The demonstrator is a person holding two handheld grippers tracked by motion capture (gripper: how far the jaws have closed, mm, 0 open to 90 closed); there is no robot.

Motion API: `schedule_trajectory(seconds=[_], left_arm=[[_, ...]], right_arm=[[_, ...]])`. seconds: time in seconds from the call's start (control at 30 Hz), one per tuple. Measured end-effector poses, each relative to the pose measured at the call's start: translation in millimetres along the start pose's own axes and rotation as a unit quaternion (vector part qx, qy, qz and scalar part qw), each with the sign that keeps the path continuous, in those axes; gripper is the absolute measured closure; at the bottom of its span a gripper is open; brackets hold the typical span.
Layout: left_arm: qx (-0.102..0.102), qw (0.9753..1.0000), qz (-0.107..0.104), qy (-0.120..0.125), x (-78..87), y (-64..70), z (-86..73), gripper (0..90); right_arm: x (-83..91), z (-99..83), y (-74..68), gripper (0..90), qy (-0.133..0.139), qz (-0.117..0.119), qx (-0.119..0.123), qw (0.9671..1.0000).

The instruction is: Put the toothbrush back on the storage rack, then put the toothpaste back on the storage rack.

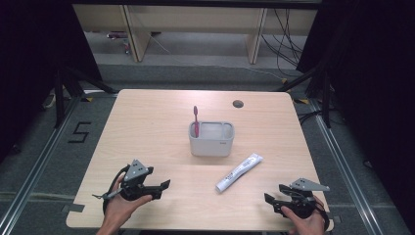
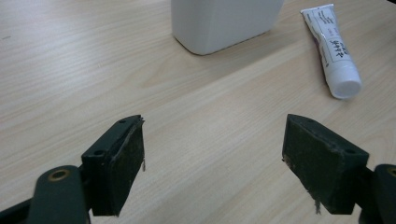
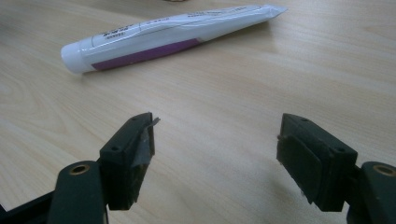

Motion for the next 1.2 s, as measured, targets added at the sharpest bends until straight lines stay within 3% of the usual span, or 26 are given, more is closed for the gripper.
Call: schedule_trajectory(seconds=[0.13,0.17,0.2,0.23,0.27,0.33,0.37,0.43,0.47,0.5,0.53,0.57,0.6,0.67,0.7,0.73,0.8,0.9,1.03,1.2], left_arm=[[-0.004,1.0,0.0,-0.002,0.2,1.1,-2.7,19.6],[-0.013,0.9999,0.0,-0.009,1.3,0.4,-4.0,19.5],[-0.005,1.0,0.0,-0.002,0.2,2.4,-4.9,19.1],[-0.014,0.9999,-0.001,-0.009,1.1,1.7,-6.5,18.0],[-0.003,1.0,-0.001,-0.007,0.4,3.9,-7.5,16.8],[-0.012,0.9998,0.001,-0.016,1.9,4.0,-10.3,16.4],[-0.016,0.9997,-0.001,-0.017,2.3,4.2,-11.5,16.3],[-0.015,0.9998,-0.001,-0.015,2.4,6.1,-13.9,16.4],[-0.027,0.9993,0.002,-0.025,4.0,5.7,-15.2,16.3],[-0.023,0.9996,0.0,-0.018,2.6,6.8,-16.0,16.4],[-0.033,0.999,0.0,-0.029,4.1,6.9,-17.3,16.4],[-0.027,0.9994,-0.002,-0.021,2.6,9.0,-18.7,16.4],[-0.037,0.9989,-0.002,-0.029,3.7,8.9,-20.1,16.4],[-0.04,0.9988,-0.002,-0.03,3.9,11.1,-22.6,16.4],[-0.05,0.998,-0.004,-0.04,5.3,11.1,-23.7,16.4],[-0.042,0.9986,-0.004,-0.032,4.5,12.9,-24.5,16.4],[-0.054,0.9976,0.001,-0.043,6.9,12.5,-26.0,16.5],[-0.051,0.998,-0.006,-0.036,6.7,15.5,-29.6,16.6],[-0.057,0.9969,-0.011,-0.053,8.3,20.5,-35.8,16.7],[-0.057,0.9969,-0.008,-0.053,9.0,22.0,-38.6,16.7]], right_arm=[[0.2,0.2,0.6,28.1,0.002,-0.005,0.004,1.0],[-0.1,0.1,0.3,28.1,-0.002,-0.007,0.002,1.0],[1.1,0.0,0.0,28.1,-0.007,-0.008,0.002,0.9999],[1.1,0.0,-0.1,28.1,-0.007,-0.008,0.003,0.9999],[0.8,-0.1,-0.1,28.1,-0.005,-0.007,0.003,1.0],[0.9,-0.6,-1.7,28.1,-0.005,-0.007,-0.006,0.9999],[2.1,-0.3,0.2,28.1,-0.005,-0.017,0.01,0.9998],[2.2,-0.8,0.1,28.1,-0.005,-0.012,0.007,0.9999],[3.3,-1.3,-2.1,28.1,-0.006,-0.01,-0.008,0.9999],[3.0,-1.2,0.1,28.1,-0.006,-0.01,0.002,0.9999],[3.1,-1.3,0.2,28.1,-0.006,-0.011,0.001,0.9999],[3.6,-1.9,-1.7,28.1,-0.01,-0.011,-0.011,0.9998],[3.4,-1.4,0.5,28.1,-0.006,-0.015,0.005,0.9999],[3.3,-1.8,-2.1,28.1,-0.009,-0.01,-0.011,0.9999],[1.9,-1.6,0.5,28.1,-0.001,-0.01,0.004,0.9999],[1.7,-1.7,0.3,28.1,0.0,-0.01,0.005,0.9999],[2.7,-2.2,-1.3,28.1,-0.006,-0.013,-0.005,0.9999],[3.4,-2.0,-0.2,28.1,-0.006,-0.015,0.002,0.9999],[4.3,-2.2,0.2,28.1,-0.002,-0.02,0.006,0.9998],[4.1,-1.9,-0.8,28.2,-0.002,-0.011,0.002,0.9999]])
Point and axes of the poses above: each handheld gripper's, and its own axes: x roughly backward along the jaws, z roughly out of its top, y roughly to its right, the point moved 2 cm from there along -x, roughly forward along the jaws, and after that the axes turned 4 degrees about -y, right-handed, at the moved point
